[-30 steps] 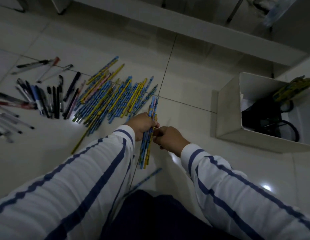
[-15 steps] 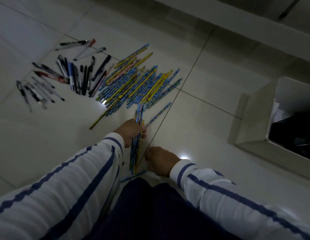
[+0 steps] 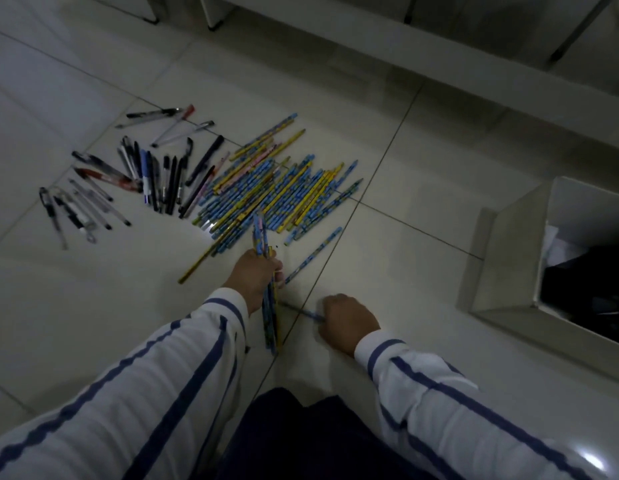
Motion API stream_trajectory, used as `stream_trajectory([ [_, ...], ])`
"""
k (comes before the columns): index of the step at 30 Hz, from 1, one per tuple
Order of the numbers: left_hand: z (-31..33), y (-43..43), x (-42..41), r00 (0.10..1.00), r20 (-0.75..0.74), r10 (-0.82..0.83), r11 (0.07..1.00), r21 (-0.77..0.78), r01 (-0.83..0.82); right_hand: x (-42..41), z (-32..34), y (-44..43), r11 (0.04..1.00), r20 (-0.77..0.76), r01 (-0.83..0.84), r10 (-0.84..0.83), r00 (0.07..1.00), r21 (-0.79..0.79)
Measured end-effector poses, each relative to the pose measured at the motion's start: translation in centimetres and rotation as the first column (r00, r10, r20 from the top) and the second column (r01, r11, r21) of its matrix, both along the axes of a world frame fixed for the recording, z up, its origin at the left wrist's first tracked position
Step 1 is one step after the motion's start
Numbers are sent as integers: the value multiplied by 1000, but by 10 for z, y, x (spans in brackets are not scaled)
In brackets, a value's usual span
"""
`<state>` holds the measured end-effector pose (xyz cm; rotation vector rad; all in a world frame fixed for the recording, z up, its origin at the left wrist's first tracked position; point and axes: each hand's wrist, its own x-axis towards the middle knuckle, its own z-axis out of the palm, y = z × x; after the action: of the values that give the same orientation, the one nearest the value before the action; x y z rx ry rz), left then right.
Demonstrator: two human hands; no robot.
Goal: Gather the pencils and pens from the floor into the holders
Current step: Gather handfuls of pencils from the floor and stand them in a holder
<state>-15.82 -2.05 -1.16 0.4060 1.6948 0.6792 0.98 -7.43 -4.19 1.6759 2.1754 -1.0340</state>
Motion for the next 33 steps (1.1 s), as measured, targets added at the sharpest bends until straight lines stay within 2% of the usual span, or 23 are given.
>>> stream_trajectory([
  [2,2,8,-2,998,12,62,998,14,-62,6,6,20,982,4,181,-181,984,-58],
  [4,-1,17,-5,990,38,134,990,26,-135,3,10,36,969,1,238,-239,971,-64],
  [7,-3,25,-10,980,63,190,980,47,-193,-9,13,59,995,30,77,-79,996,57],
  [10,-6,30,-15,976,36,214,975,59,-216,-19,14,84,974,135,-146,124,983,175],
  [14,-17,27,-22,967,34,253,967,30,-254,-31,12,106,915,240,-347,296,925,209],
  [17,-21,21,-24,950,55,308,951,25,-309,-35,9,107,905,240,-384,338,910,182],
  [20,-21,18,-21,946,75,315,948,7,-317,-35,3,103,937,239,-318,279,930,146],
  [24,-16,24,-15,941,107,322,946,-13,-323,-25,13,103,988,224,-119,95,970,96],
  [29,5,40,11,941,201,274,961,-20,-275,1,49,107,990,123,42,-59,991,135],
  [33,37,54,52,926,328,185,978,28,-206,13,89,109,974,18,225,-225,974,20],
])
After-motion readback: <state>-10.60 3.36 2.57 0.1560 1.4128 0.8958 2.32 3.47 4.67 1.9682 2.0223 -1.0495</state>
